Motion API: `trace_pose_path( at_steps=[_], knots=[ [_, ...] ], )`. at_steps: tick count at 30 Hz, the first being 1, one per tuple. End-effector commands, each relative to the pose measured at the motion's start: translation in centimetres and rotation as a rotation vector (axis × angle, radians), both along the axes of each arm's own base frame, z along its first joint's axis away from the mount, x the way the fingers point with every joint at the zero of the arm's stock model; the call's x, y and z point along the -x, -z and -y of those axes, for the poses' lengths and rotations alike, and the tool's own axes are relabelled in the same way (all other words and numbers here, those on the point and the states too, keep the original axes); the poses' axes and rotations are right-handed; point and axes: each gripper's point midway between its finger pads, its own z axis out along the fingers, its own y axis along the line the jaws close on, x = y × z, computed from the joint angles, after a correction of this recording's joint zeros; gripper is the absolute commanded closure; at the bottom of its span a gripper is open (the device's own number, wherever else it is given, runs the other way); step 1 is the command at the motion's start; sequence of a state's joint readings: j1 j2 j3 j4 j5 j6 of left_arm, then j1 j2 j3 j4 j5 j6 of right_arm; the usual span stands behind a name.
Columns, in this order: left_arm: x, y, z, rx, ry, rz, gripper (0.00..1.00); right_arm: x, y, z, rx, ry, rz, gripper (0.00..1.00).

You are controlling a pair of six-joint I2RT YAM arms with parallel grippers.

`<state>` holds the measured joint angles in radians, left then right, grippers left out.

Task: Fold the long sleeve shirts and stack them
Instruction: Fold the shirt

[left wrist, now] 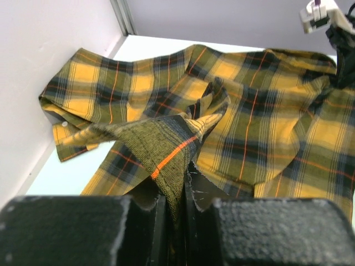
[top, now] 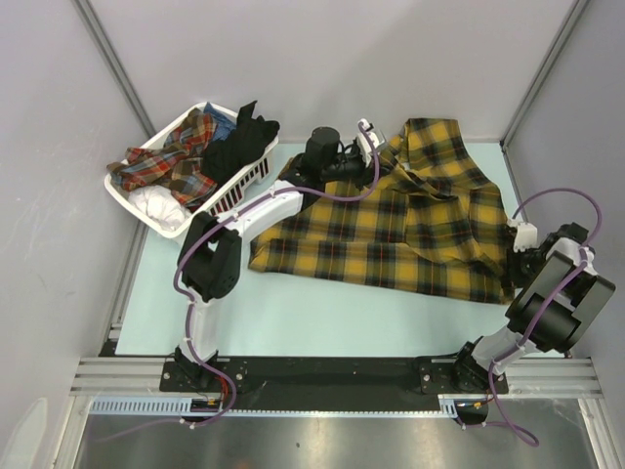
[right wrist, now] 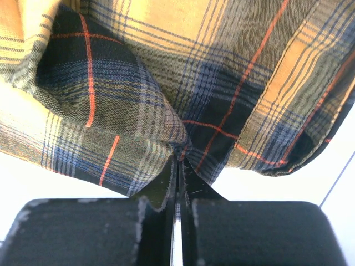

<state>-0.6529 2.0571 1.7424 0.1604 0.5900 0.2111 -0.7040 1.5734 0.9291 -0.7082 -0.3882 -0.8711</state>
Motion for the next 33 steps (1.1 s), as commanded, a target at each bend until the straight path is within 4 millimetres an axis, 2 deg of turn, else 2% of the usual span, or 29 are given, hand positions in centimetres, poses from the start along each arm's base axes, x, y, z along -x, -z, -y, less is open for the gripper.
trace_pose_path(
  at_steps=[1,3,4,5,6,7,8,9,10,11,12,13,15,16,17,19,20,25,29,33],
  knots=[
    [1.1,-4.6,-1.9,0.034,0.046,0.109,0.86,1.9,-0.2,1.9,0.048,-0.004,-0.037,1.00],
    [1.6,-3.4,-2.6,0.008,0.095,0.120,0.86,2.5,0.1,1.4,0.016,-0.017,-0.069,1.00],
    [2.2,-3.6,-3.0,0.005,0.122,0.133,0.86,2.2,-0.1,1.1,0.007,-0.020,-0.064,0.97],
    [2.3,-2.9,-3.7,-0.010,0.145,0.135,0.86,2.2,-0.2,1.0,-0.002,-0.016,-0.062,0.81],
    [3.0,-1.9,-4.2,-0.033,0.185,0.159,0.86,2.2,-0.7,0.7,-0.009,-0.015,-0.055,0.75],
    [4.1,-1.7,-4.6,-0.043,0.235,0.161,0.87,1.7,-1.4,0.8,-0.011,-0.015,-0.030,0.68],
    [4.4,-1.2,-5.3,-0.059,0.256,0.172,0.89,1.8,-2.0,0.3,-0.027,-0.016,-0.027,0.59],
    [4.8,-0.3,-5.8,-0.091,0.287,0.224,0.89,1.6,-2.6,0.2,-0.034,-0.011,-0.015,0.55],
    [6.2,0.5,-6.4,-0.114,0.339,0.204,0.90,0.9,-3.9,-0.1,-0.050,-0.012,0.032,0.53],
    [6.4,1.1,-7.1,-0.134,0.361,0.223,0.92,0.4,-5.2,-0.4,-0.066,-0.018,0.064,0.44],
    [6.7,1.9,-7.7,-0.163,0.393,0.287,0.94,-0.2,-6.1,-0.6,-0.073,-0.015,0.093,0.43],
    [7.5,2.7,-8.4,-0.177,0.421,0.274,0.95,-0.8,-7.1,-1.3,-0.088,-0.034,0.135,0.43],
    [7.4,3.6,-10.0,-0.208,0.455,0.361,0.99,-2.0,-8.7,-2.7,-0.122,-0.074,0.189,0.43],
    [8.2,4.5,-10.8,-0.219,0.487,0.339,0.99,-2.4,-9.3,-3.2,-0.123,-0.091,0.212,0.42],
    [7.8,4.9,-11.8,-0.235,0.498,0.400,1.00,-2.9,-9.5,-4.4,-0.136,-0.139,0.219,0.41],
    [8.2,6.4,-13.3,-0.268,0.518,0.386,1.00,-3.6,-9.6,-5.5,-0.140,-0.168,0.232,0.41],
    [8.1,7.0,-13.6,-0.284,0.538,0.433,1.00,-4.3,-9.6,-6.7,-0.139,-0.217,0.242,0.41],
    [8.3,9.2,-15.6,-0.312,0.550,0.401,0.99,-5.2,-8.1,-9.2,-0.161,-0.290,0.222,0.40],
    [8.7,10.3,-16.7,-0.334,0.569,0.415,0.92,-5.2,-6.5,-9.8,-0.176,-0.318,0.175,0.44],
    [8.6,11.4,-17.9,-0.359,0.561,0.389,0.90,-4.9,-5.0,-9.2,-0.161,-0.310,0.115,0.46]
  ],
)
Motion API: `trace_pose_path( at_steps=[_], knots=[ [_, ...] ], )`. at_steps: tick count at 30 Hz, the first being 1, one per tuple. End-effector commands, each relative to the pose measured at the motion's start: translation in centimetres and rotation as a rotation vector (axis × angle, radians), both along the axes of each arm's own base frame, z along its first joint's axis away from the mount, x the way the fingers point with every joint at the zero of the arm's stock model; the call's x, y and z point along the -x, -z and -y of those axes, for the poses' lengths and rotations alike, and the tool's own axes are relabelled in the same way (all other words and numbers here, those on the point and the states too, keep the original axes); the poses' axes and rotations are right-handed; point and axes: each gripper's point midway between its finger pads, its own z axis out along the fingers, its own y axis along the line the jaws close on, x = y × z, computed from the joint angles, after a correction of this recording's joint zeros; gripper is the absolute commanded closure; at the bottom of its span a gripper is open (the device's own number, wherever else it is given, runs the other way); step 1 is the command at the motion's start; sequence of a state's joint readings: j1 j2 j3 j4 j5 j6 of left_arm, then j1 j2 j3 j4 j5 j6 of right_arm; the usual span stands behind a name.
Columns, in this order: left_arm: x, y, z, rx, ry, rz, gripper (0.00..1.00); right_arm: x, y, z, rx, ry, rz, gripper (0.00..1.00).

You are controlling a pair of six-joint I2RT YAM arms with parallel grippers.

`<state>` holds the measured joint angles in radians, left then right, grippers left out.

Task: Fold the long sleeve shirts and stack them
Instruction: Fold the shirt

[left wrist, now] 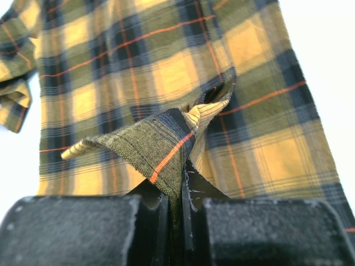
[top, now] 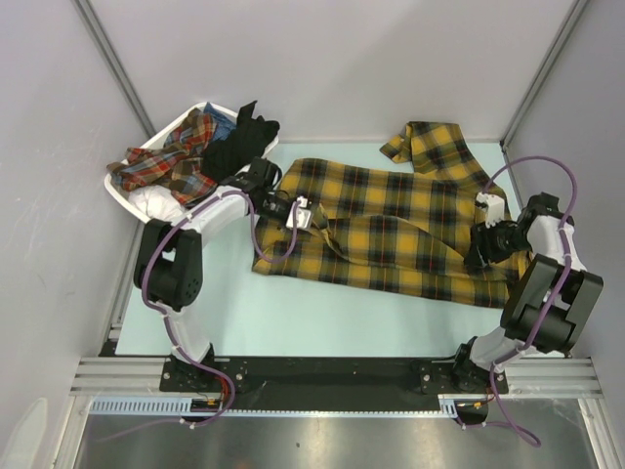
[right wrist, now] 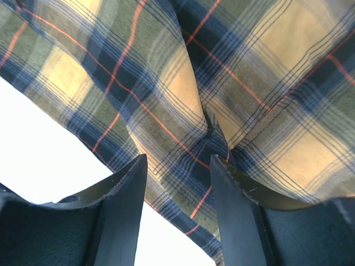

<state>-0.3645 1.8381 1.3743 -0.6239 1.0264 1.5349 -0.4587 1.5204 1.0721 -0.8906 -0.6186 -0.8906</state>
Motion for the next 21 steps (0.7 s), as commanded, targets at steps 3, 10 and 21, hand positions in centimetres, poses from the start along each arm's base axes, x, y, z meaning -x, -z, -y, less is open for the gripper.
trace_pose_path(
  at_steps=[3,10,21],
  knots=[
    [-0.5,0.7,-2.8,-0.023,0.015,0.063,0.71,0.3,1.1,0.4,0.024,-0.001,-0.039,0.46],
    [-3.6,-0.6,-8.6,-0.154,-0.259,0.015,0.47,2.5,-0.2,0.4,0.109,-0.053,-0.043,0.45],
    [1.7,1.3,-11.1,-0.298,-0.402,-0.083,0.41,8.3,1.7,2.2,0.200,-0.189,-0.165,0.46]
  ],
)
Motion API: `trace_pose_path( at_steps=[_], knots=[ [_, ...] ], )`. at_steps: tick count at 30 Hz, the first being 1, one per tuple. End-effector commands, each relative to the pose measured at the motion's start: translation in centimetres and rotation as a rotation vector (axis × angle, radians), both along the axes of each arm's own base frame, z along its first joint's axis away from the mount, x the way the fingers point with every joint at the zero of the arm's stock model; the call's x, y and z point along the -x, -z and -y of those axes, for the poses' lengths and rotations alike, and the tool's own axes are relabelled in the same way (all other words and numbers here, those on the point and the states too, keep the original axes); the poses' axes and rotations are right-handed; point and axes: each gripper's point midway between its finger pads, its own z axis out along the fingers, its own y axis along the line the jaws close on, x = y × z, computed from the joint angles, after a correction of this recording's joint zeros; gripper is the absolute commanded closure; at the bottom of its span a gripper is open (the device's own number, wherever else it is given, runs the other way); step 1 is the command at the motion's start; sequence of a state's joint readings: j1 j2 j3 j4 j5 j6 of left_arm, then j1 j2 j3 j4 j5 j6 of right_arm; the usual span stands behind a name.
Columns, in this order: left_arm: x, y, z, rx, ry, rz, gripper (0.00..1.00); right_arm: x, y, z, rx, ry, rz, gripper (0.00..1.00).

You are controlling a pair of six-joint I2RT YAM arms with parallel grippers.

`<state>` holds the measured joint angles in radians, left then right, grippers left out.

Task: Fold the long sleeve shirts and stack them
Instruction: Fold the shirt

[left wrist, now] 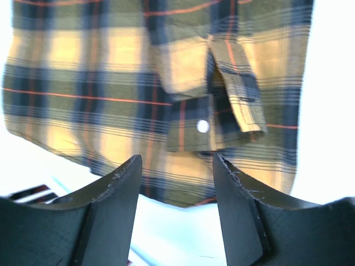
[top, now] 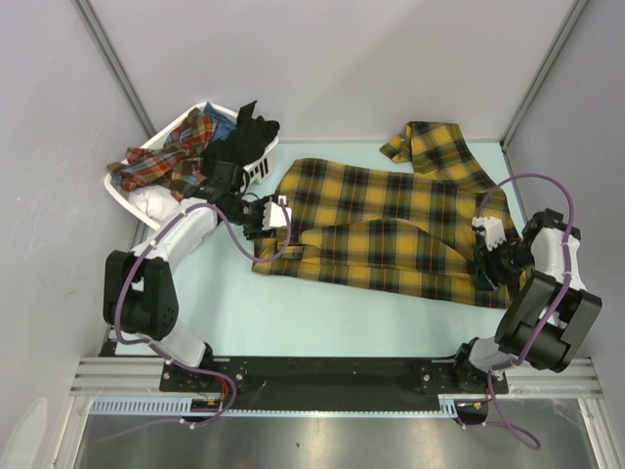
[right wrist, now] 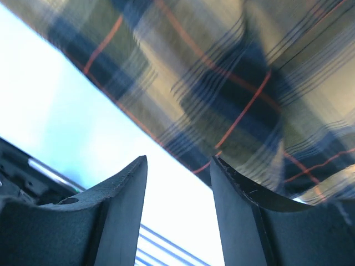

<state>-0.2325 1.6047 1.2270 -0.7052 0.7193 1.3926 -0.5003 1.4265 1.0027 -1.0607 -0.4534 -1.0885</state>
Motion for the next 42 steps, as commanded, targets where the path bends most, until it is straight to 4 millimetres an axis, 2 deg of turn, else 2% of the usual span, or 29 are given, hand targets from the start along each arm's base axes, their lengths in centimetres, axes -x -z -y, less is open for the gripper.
trace_pose_path(
  at_steps=[1,4,7,8,10,11,15,18,20,21,24,26,27,29,31,32,34,36,38,39,40,42],
  knots=[
    [1.8,1.1,-0.6,-0.041,-0.041,-0.043,0.40,2.5,1.2,0.7,0.056,-0.095,-0.049,0.46],
    [3.1,1.9,0.1,-0.062,-0.012,-0.052,0.40,3.4,2.0,1.3,0.068,-0.111,-0.067,0.46],
    [4.9,3.8,0.0,-0.132,0.032,-0.046,0.40,4.4,2.6,1.6,0.085,-0.143,-0.067,0.46],
    [5.8,4.9,-0.4,-0.160,0.037,-0.054,0.40,4.7,3.0,1.6,0.092,-0.150,-0.070,0.46],
    [5.7,5.9,-1.0,-0.206,0.018,-0.030,0.41,4.4,3.3,1.8,0.117,-0.154,-0.041,0.45],
    [6.3,6.7,-1.4,-0.223,0.015,-0.045,0.41,4.4,3.5,1.7,0.129,-0.167,-0.045,0.46],
    [6.9,8.7,-2.7,-0.288,0.015,-0.050,0.42,4.9,5.6,1.5,0.149,-0.185,-0.097,0.47],
    [6.9,10.3,-3.1,-0.313,0.015,-0.056,0.43,4.4,6.4,1.8,0.172,-0.188,-0.093,0.52],
    [6.6,11.0,-3.4,-0.329,-0.006,-0.053,0.50,4.4,6.7,1.9,0.187,-0.207,-0.092,0.61],
    [6.7,11.4,-3.4,-0.337,-0.004,-0.060,0.62,4.5,6.8,1.9,0.193,-0.220,-0.094,0.70],
    [7.4,11.4,-3.5,-0.345,-0.002,-0.075,0.85,4.8,6.8,2.1,0.217,-0.257,-0.098,0.86],
    [8.4,11.0,-3.6,-0.339,0.020,-0.074,0.92,5.5,7.0,2.2,0.232,-0.298,-0.110,0.90],
    [9.0,10.9,-3.6,-0.347,0.039,-0.072,0.98,5.9,6.9,2.2,0.236,-0.311,-0.119,0.96],
    [10.6,10.6,-4.0,-0.361,0.062,-0.081,1.00,7.1,7.0,2.4,0.250,-0.351,-0.144,1.00],
    [11.8,9.8,-4.0,-0.357,0.078,-0.085,1.00,8.7,6.7,2.2,0.238,-0.375,-0.179,1.00],
    [13.2,10.0,-4.5,-0.372,0.087,-0.130,1.00,9.5,6.7,2.0,0.227,-0.389,-0.194,1.00],
    [14.7,9.7,-4.8,-0.382,0.105,-0.152,1.00,11.4,6.1,1.6,0.199,-0.430,-0.223,1.00],
    [16.7,9.4,-5.4,-0.395,0.141,-0.161,1.00,13.7,5.7,0.7,0.155,-0.482,-0.270,1.00],
    [18.9,9.3,-6.0,-0.399,0.178,-0.179,1.00,15.2,5.3,0.6,0.158,-0.499,-0.281,1.00],
    [19.6,9.3,-5.9,-0.402,0.202,-0.177,1.00,16.7,5.1,-0.2,0.126,-0.520,-0.311,1.00],
    [20.8,9.6,-6.3,-0.411,0.222,-0.201,1.00,17.2,4.8,-0.1,0.143,-0.557,-0.301,1.00],
    [21.7,9.6,-6.2,-0.410,0.256,-0.191,1.00,18.4,4.7,-0.3,0.139,-0.566,-0.325,1.00]
  ],
)
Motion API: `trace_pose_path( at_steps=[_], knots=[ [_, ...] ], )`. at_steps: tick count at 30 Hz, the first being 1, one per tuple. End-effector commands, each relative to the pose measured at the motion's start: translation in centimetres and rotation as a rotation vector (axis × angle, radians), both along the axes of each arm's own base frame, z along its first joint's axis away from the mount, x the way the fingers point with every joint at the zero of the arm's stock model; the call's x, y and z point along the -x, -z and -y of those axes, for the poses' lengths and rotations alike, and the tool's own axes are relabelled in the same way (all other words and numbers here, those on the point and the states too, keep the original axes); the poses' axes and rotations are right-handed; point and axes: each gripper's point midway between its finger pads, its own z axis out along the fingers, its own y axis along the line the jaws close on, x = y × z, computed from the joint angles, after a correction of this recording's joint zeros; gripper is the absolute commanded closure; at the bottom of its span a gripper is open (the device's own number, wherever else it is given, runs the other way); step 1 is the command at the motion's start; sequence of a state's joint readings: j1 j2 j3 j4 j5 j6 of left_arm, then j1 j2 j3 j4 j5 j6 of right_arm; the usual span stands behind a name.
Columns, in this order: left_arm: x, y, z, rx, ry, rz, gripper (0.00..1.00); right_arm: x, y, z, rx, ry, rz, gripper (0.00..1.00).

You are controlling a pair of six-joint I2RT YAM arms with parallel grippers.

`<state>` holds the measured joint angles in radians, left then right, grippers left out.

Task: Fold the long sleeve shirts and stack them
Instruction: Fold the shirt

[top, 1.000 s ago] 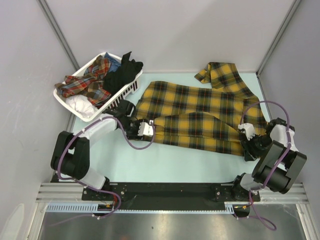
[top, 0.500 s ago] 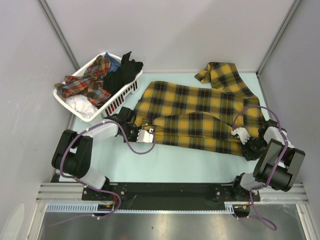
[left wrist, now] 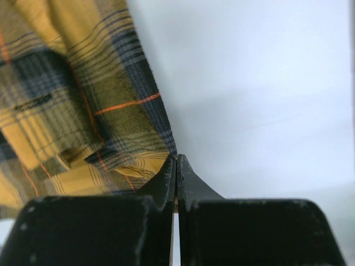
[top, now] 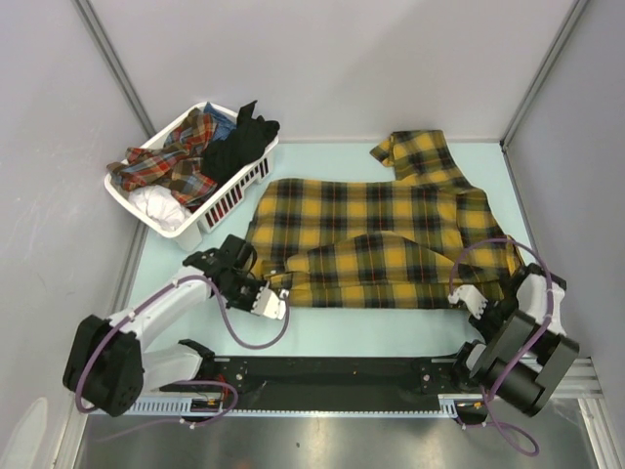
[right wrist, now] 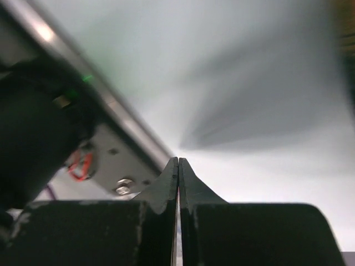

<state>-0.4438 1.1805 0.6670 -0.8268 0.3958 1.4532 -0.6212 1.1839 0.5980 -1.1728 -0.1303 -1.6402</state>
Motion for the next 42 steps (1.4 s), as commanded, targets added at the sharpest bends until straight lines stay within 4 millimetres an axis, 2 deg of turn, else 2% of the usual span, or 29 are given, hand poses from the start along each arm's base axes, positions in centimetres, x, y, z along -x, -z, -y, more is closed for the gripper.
trace_pose_path(
  at_steps=[1,2,3,4,5,6,7,8,9,10,12,14,16,20,22,23,28,32,33,35,39,41,42],
  knots=[
    [5.2,0.9,-1.2,-0.036,0.102,-0.116,1.00,4.2,-1.0,-1.1,-0.044,-0.147,-0.099,1.00],
    [5.2,0.9,-1.2,-0.033,0.109,-0.111,0.97,4.4,-1.2,-1.1,-0.050,-0.139,-0.104,1.00],
    [5.1,1.0,-1.2,-0.033,0.103,-0.108,0.88,4.3,-1.4,-1.2,-0.059,-0.126,-0.103,1.00],
    [4.6,1.0,-1.0,-0.027,0.093,-0.090,0.85,2.9,-2.1,-1.1,-0.066,-0.099,-0.058,0.96],
    [4.2,1.1,-1.0,-0.035,0.080,-0.083,0.80,2.5,-2.4,-1.2,-0.089,-0.042,-0.073,0.89],
    [4.0,1.1,-1.0,-0.037,0.057,-0.085,0.73,1.8,-2.9,-1.2,-0.104,-0.006,-0.066,0.68],
    [3.5,1.0,-0.8,-0.040,0.048,-0.086,0.69,-0.6,-4.3,-0.4,-0.109,0.054,-0.004,0.59],
    [3.4,1.0,-0.7,-0.037,0.037,-0.092,0.66,-0.9,-4.7,-0.8,-0.158,0.123,-0.046,0.54],
    [3.2,0.8,-0.5,-0.033,0.019,-0.099,0.60,-2.1,-5.4,-0.9,-0.205,0.187,-0.026,0.40],
    [2.8,0.6,-0.2,-0.022,0.010,-0.097,0.58,-3.6,-6.6,0.0,-0.208,0.223,0.005,0.36],
    [2.6,0.3,0.2,-0.009,-0.008,-0.103,0.55,-4.8,-7.3,-0.1,-0.275,0.317,-0.017,0.35],
    [2.2,0.0,0.4,0.001,-0.009,-0.093,0.52,-6.3,-7.7,0.9,-0.267,0.343,0.017,0.35],
    [2.0,-0.1,0.6,0.009,-0.008,-0.084,0.50,-7.0,-7.0,1.6,-0.241,0.366,0.027,0.35],
    [1.8,0.2,0.6,0.004,-0.003,-0.082,0.48,-9.0,-4.1,3.8,-0.137,0.409,0.086,0.36],
    [1.5,0.3,0.6,-0.001,-0.014,-0.082,0.48,-8.9,-2.7,4.1,-0.120,0.441,0.073,0.36],
    [1.5,0.4,0.6,-0.004,-0.015,-0.084,0.48,-9.5,-2.1,4.7,-0.096,0.454,0.098,0.36],
    [1.1,1.1,0.3,-0.025,-0.013,-0.070,0.48,-9.4,-0.3,5.5,-0.077,0.494,0.064,0.38],
    [0.7,1.8,0.2,-0.037,-0.008,-0.057,0.50,-8.7,1.2,5.1,-0.083,0.506,0.032,0.50],
    [0.7,2.0,0.2,-0.042,-0.009,-0.060,0.50,-8.7,1.2,5.0,-0.093,0.514,0.028,0.50],
    [0.5,1.9,0.1,-0.049,-0.020,-0.064,0.52,-8.8,-0.1,4.6,-0.137,0.533,0.026,0.50],
    [0.3,1.4,0.6,-0.027,-0.021,-0.057,0.55,-9.0,-3.5,6.1,-0.172,0.599,0.073,0.50],
    [0.2,1.3,0.6,-0.023,-0.025,-0.058,0.55,-9.3,-4.5,6.9,-0.169,0.611,0.089,0.51],
    [0.2,1.3,0.7,-0.023,-0.025,-0.061,0.55,-9.3,-4.3,7.2,-0.165,0.612,0.084,0.51]
  ],
)
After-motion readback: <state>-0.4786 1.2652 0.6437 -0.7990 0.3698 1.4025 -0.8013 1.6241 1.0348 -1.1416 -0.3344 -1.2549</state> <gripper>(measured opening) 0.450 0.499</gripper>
